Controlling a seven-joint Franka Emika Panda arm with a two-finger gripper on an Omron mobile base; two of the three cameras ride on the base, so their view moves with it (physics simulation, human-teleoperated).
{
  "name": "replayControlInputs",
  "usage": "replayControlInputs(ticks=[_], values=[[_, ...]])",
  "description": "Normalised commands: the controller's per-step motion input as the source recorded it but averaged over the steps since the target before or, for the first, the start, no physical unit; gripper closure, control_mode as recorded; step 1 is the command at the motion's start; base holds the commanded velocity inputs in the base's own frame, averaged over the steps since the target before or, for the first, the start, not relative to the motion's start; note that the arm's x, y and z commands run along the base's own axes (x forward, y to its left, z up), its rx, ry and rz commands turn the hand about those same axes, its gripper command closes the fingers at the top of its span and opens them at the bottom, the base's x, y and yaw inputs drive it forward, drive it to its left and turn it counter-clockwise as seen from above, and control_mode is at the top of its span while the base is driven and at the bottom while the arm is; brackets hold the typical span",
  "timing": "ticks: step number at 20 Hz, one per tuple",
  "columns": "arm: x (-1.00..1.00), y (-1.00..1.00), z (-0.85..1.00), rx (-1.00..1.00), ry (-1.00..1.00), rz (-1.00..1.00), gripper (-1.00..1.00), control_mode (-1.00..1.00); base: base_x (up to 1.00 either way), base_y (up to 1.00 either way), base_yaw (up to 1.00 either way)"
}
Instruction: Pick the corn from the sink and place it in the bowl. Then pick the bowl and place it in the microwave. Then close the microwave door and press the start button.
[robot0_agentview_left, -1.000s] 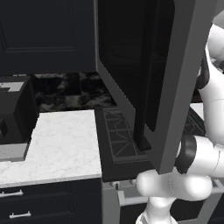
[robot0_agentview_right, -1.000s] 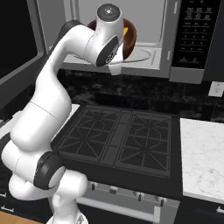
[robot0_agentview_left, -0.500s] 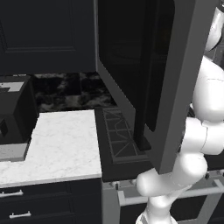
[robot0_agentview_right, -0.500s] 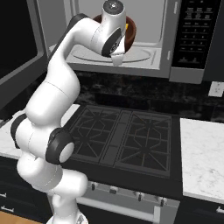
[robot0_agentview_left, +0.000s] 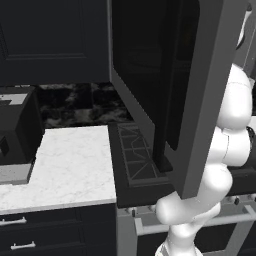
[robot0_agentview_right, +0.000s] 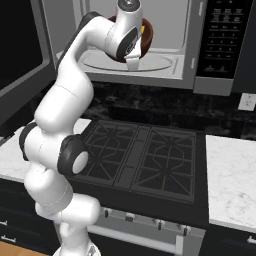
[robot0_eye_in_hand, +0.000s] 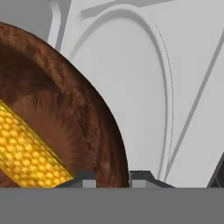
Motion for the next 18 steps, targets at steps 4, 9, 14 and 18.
replayControlInputs(ticks=[4,9,14,18], values=[[0.0,0.01,0.0,0.0,0.0,0.0,1.0,-1.0,0.0,0.0,0.0],[0.0,0.0,-0.06,0.0,0.0,0.0,1.0,-1.0,0.0,0.0,0.0],[0.0,0.0,-0.21,0.0,0.0,0.0,1.0,-1.0,0.0,0.0,0.0],[0.0,0.0,-0.21,0.0,0.0,0.0,1.0,-1.0,0.0,0.0,0.0]])
